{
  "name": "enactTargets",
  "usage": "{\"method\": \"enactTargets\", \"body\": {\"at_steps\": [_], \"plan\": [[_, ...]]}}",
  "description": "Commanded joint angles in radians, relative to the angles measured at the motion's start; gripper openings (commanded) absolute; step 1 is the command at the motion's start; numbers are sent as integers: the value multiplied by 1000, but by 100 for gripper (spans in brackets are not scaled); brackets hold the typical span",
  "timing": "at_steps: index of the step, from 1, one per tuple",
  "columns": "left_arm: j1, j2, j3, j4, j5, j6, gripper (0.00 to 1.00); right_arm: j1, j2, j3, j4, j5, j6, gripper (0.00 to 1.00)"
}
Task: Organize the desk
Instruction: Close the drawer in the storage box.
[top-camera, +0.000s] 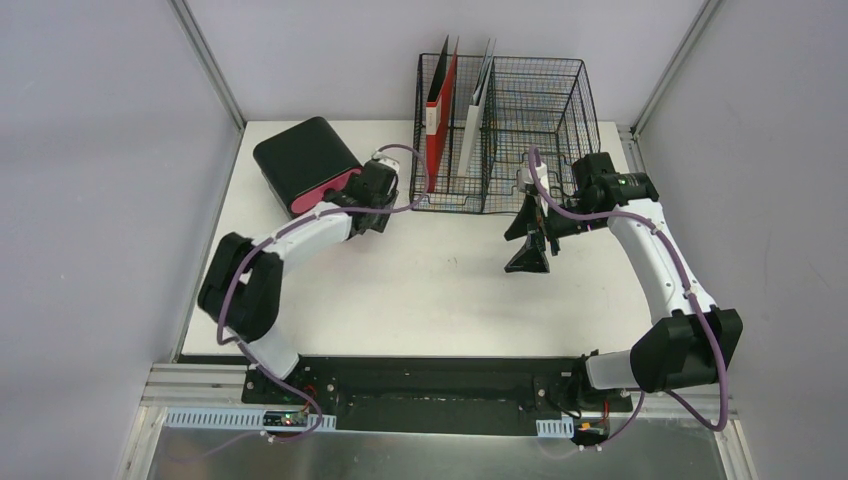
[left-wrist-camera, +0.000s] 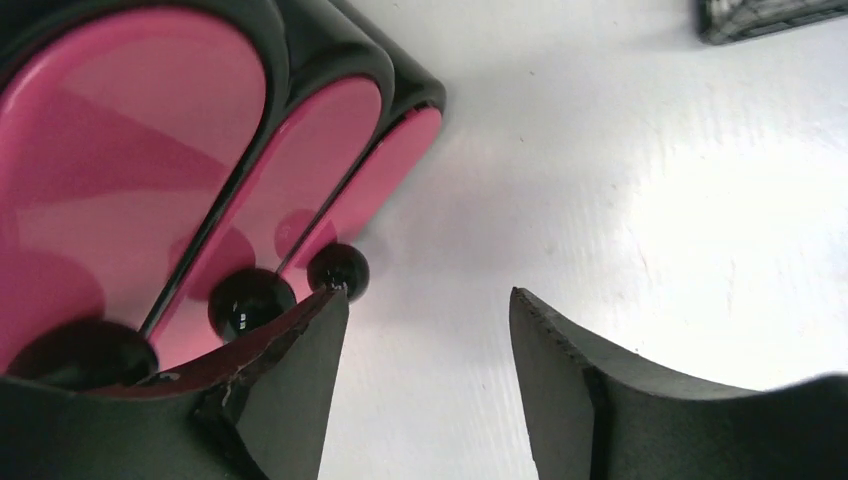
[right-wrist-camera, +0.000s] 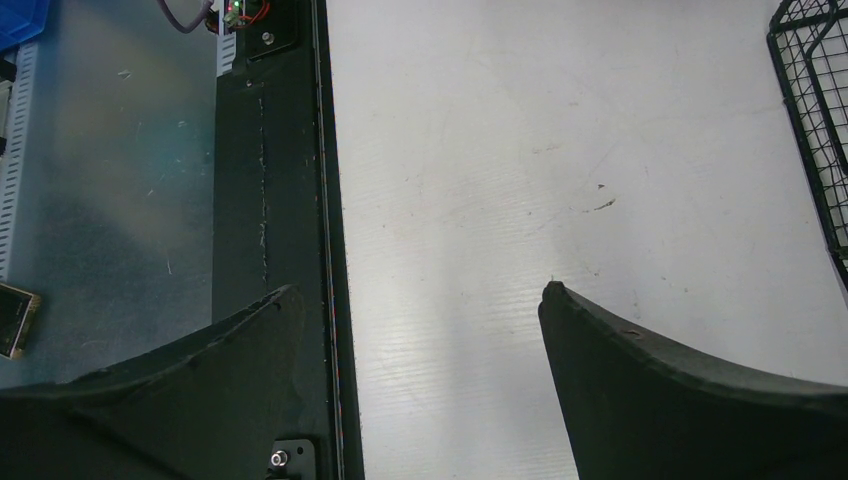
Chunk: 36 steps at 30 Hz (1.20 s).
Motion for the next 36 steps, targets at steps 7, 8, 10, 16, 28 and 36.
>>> {"method": "enactTargets", "body": {"at_steps": [7,8,10,16,28,36], "plan": [[2,-54,-153,96,35,-34,11,-9,-39,0,-2,-25,-45,91],[4,-33,-146,92,8,-33,9,-9,-38,0,-2,-26,-46,91],[11,26,-122,80,-60,-23,7,-8,-39,0,-3,-26,-46,91],[27,137,-24,45,-165,19,10,-10,-41,-1,-1,-26,-47,91],[43,103,33,-6,-88,15,37,-16,-45,-2,-4,-25,-51,91],[28,-256,-84,-9,375,-97,51,-33,-58,3,-2,10,-50,91]]}}
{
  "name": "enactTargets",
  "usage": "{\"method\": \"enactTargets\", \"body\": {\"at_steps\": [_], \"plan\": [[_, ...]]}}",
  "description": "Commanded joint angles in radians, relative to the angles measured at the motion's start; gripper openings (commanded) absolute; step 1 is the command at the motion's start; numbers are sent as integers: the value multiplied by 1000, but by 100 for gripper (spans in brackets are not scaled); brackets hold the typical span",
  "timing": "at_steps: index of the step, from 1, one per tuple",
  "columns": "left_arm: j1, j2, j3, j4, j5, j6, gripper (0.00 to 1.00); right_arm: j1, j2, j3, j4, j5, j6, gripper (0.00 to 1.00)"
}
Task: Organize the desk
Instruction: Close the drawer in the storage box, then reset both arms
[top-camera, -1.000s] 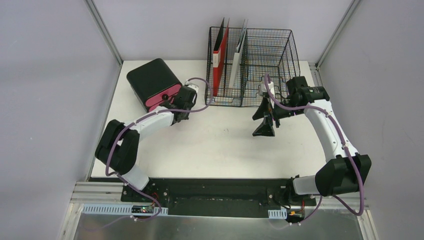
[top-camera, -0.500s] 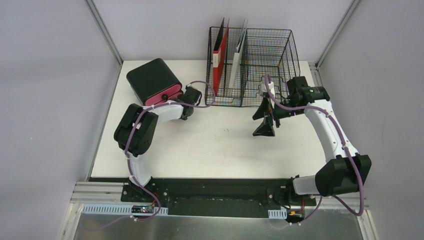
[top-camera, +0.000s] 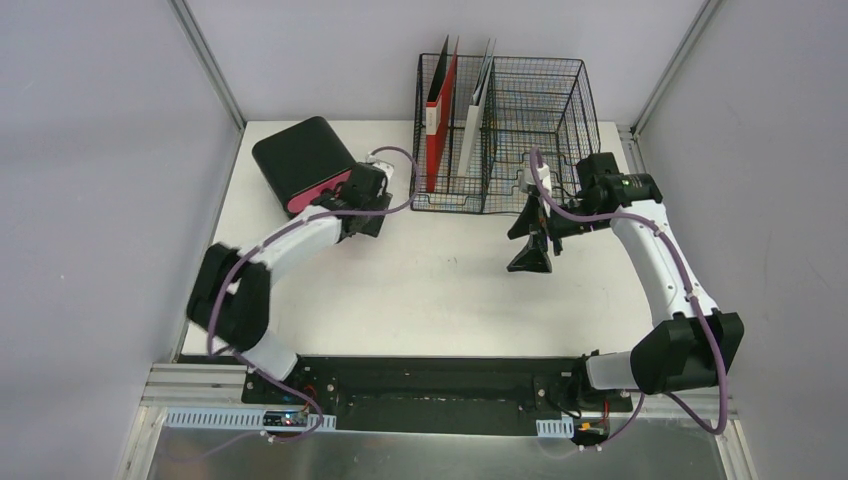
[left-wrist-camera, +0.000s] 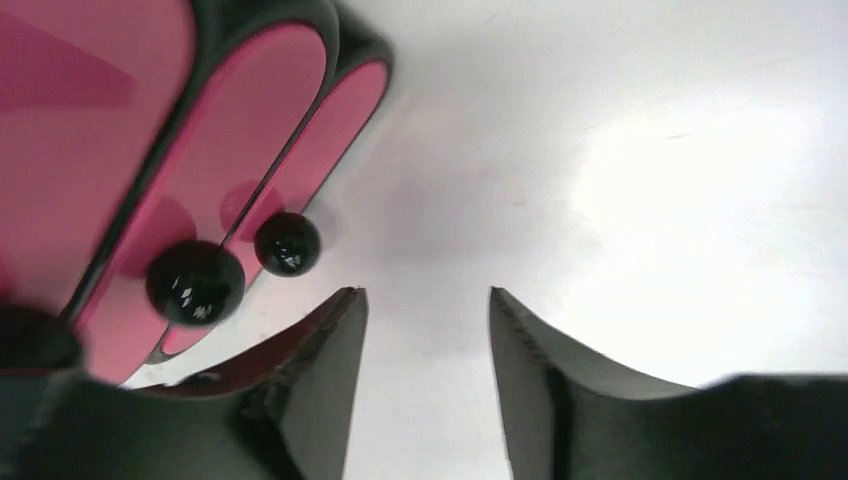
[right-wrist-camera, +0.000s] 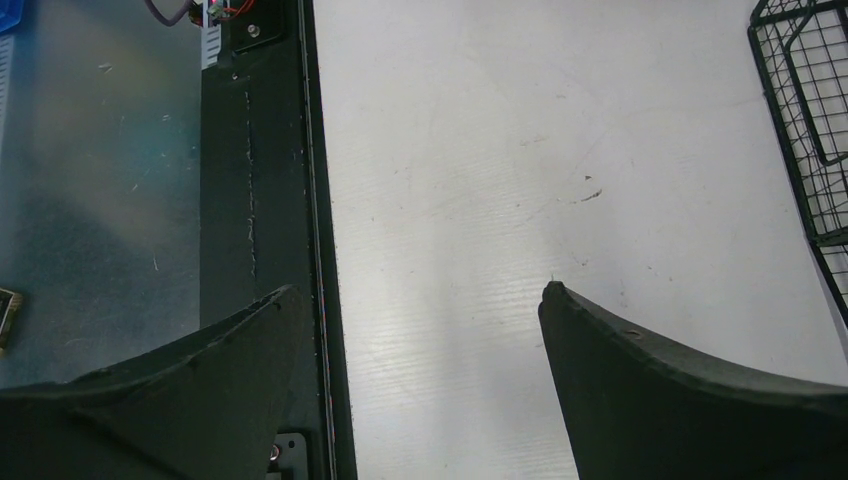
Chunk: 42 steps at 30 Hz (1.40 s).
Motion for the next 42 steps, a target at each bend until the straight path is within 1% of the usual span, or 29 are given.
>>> {"method": "enactTargets", "body": {"at_steps": [1,3,4,5,6,9,10,12,14,16,17,18,20,21,22,24,27,30,31,33,35,39,42], "plan": [[-2,-270,-43,22,282,-101,56,-31,-54,7,1,0,-28,91],[9,-373,-54,22,333,-131,66,-57,-66,19,9,15,0,91],[25,-420,-55,19,356,-147,73,-74,-74,29,29,25,39,91],[57,-469,-52,16,405,-177,80,-99,-84,36,59,40,90,91],[112,-508,-48,13,471,-210,84,-126,-95,41,95,54,142,90],[330,-585,-11,18,752,-334,89,-215,-134,58,175,93,264,91],[426,-591,6,19,841,-367,90,-245,-142,66,208,101,322,91],[568,-576,47,13,1015,-421,90,-306,-157,89,259,109,401,91],[662,-556,96,-1,1095,-452,90,-372,-167,121,318,121,501,92],[682,-546,144,-43,1085,-449,90,-432,-164,171,364,127,610,93],[682,-549,155,-43,1086,-454,90,-458,-160,206,388,138,682,95],[683,-559,162,-34,1082,-461,90,-479,-155,242,409,169,758,98],[683,-587,179,-30,1068,-457,91,-501,-150,316,442,261,894,99],[683,-600,199,-44,1056,-447,94,-504,-148,363,444,295,936,99],[684,-611,221,-68,1040,-430,98,-505,-147,385,441,313,963,99],[683,-631,276,-122,1014,-396,99,-505,-144,451,418,309,986,99],[682,-667,332,-158,1001,-374,99,-507,-138,509,379,216,975,99],[683,-699,371,-180,994,-360,99,-507,-133,540,392,165,1052,99],[682,-706,386,-190,989,-353,99,-508,-135,545,416,177,1105,99],[677,-718,403,-208,983,-344,99,-507,-138,553,462,251,1246,99],[667,-730,405,-213,979,-338,99,-508,-146,556,467,300,1311,99],[641,-743,392,-219,956,-317,99,-508,-170,526,478,303,1327,99],[618,-750,383,-231,925,-293,99,-509,-184,502,478,261,1287,99]]}}
